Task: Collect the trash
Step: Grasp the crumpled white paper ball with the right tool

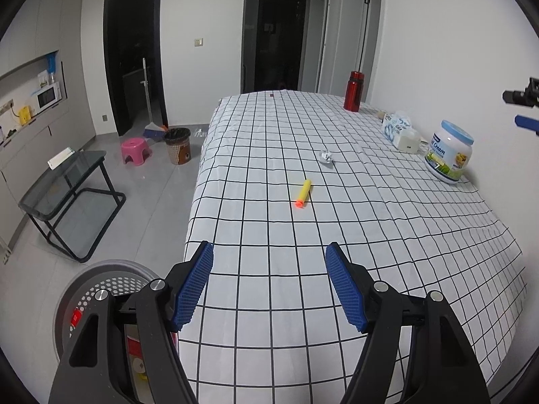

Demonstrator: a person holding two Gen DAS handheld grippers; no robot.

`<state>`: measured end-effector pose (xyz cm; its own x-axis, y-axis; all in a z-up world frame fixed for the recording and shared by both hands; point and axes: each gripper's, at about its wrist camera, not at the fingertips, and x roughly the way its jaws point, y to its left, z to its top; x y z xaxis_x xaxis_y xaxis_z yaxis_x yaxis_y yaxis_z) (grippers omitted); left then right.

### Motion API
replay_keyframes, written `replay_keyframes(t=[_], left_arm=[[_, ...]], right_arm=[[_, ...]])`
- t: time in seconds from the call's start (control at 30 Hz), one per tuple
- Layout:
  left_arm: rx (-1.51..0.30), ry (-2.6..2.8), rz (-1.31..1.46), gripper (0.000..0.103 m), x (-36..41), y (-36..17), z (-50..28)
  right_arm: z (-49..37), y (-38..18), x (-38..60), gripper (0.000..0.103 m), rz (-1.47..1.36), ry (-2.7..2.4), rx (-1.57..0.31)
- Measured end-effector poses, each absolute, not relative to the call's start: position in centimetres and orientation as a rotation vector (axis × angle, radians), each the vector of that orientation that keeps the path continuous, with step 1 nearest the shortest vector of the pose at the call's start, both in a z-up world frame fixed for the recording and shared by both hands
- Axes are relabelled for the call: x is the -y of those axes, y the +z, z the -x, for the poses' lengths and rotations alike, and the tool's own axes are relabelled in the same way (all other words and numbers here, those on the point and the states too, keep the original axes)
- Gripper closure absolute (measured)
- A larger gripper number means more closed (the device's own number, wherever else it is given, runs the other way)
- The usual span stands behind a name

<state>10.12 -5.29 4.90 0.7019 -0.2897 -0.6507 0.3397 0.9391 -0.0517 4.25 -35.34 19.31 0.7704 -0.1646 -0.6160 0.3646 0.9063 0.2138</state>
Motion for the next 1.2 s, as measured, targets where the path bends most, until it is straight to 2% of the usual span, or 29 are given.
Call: replay_keyframes(t=[0.23,0.57,1.0,1.2], left_arm=[[-0.713,-0.350,-0.068,0.035,5.6,5.3,-11.4],[-0.725,-0.334,-0.086,0.035,7.2,5.5,-13.6],[-0.698,-0.285,-0.071,0.035,10.9,8.9,-21.7],[-0.724,-0.265,-0.102,0.031,13.3,5.9,-25.3]], right_arm=[[-5.2,20.5,36.8,0.042,-0.334,-0.326,-0.631],[-8.6,15.5,36.5,0.042,-0.317,-0.258,-0.700],[-17.2,10.8,33.9,0.042,-0.228,-0.098,-0.774],[-22.3,6.2,32.7,0.042,-0.189,-0.045,-0.828]])
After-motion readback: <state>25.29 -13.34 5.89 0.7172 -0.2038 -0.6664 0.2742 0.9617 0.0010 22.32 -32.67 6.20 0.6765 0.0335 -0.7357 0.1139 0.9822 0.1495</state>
